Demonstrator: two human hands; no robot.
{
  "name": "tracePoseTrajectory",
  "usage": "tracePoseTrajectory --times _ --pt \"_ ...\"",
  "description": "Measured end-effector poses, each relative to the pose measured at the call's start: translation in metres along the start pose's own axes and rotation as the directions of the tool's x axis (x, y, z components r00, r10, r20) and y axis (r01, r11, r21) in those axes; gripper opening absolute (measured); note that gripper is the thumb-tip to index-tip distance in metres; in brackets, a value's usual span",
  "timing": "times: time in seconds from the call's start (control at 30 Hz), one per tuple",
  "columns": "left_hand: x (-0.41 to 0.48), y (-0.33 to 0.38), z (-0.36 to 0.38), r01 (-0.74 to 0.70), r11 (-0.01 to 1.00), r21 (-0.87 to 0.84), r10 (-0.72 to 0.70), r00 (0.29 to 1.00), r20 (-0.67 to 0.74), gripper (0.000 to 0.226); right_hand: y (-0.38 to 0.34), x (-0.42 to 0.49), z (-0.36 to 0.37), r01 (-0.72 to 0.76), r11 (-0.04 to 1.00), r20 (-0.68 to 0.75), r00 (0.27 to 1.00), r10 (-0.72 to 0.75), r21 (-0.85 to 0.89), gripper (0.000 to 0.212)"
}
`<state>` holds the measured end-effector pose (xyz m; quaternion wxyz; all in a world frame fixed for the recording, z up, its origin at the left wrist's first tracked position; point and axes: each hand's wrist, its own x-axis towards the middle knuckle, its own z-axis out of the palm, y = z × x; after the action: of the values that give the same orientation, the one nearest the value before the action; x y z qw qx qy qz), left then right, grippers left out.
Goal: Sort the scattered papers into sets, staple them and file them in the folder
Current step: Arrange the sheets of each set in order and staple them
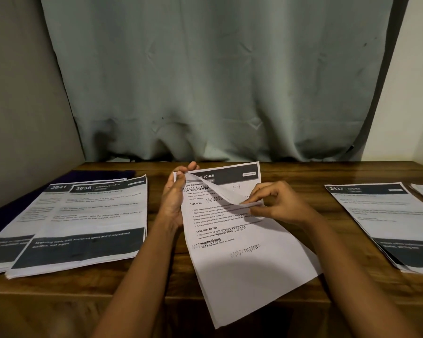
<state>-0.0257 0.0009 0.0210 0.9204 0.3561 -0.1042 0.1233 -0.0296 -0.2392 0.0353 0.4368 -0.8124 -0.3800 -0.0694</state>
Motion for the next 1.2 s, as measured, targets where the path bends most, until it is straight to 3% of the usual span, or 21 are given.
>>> tracePoseTrajectory --times 0.1,0.3,0.5,0.6,0.7,0.9,1.07,1.2 --pt "0.0 0.0 0.0 0.002 1.0 0.006 -0.002 1.0 -0.006 0.018 0.001 0.0 0.001 -0.029 1.0 0.016 0.999 0.029 -0.001 0.019" --pt "-0.001 0.002 0.0 0.014 0.999 0.034 -0.014 1.0 0.0 0.018 0.019 0.011 -0.004 0.032 0.963 -0.28 0.954 -0.11 -0.269 0.009" --pt "-0.003 0.002 0.001 0.03 0.999 0.04 -0.031 0.999 0.033 0.017 0.03 0.022 -0.004 0.029 0.879 -0.16 0.98 -0.119 -0.476 0.018" --pt "-0.002 0.002 0.001 0.031 0.999 0.045 -0.032 0.999 0.038 0.017 0.03 0.023 -0.005 0.024 0.863 -0.161 0.979 -0.122 -0.505 0.016" --pt "-0.001 0.001 0.0 0.02 0.999 0.045 -0.022 0.999 0.031 0.018 0.031 0.021 -0.005 0.07 0.823 -0.195 0.957 -0.215 -0.564 0.012" --pt "0.0 0.001 -0.002 0.01 1.0 0.018 -0.01 1.0 0.013 0.02 0.034 0.016 -0.007 0.115 0.75 -0.182 0.936 -0.301 -0.651 0.029" --pt "-0.001 0.001 0.001 -0.008 1.0 0.023 0.008 1.0 0.001 0.021 0.027 0.014 -0.004 0.111 0.776 -0.26 0.905 -0.337 -0.621 0.031" --pt "-0.001 0.002 0.001 -0.017 1.0 0.026 0.017 1.0 -0.003 0.02 0.013 0.005 -0.002 0.098 0.942 -0.317 0.926 -0.204 -0.321 0.025"
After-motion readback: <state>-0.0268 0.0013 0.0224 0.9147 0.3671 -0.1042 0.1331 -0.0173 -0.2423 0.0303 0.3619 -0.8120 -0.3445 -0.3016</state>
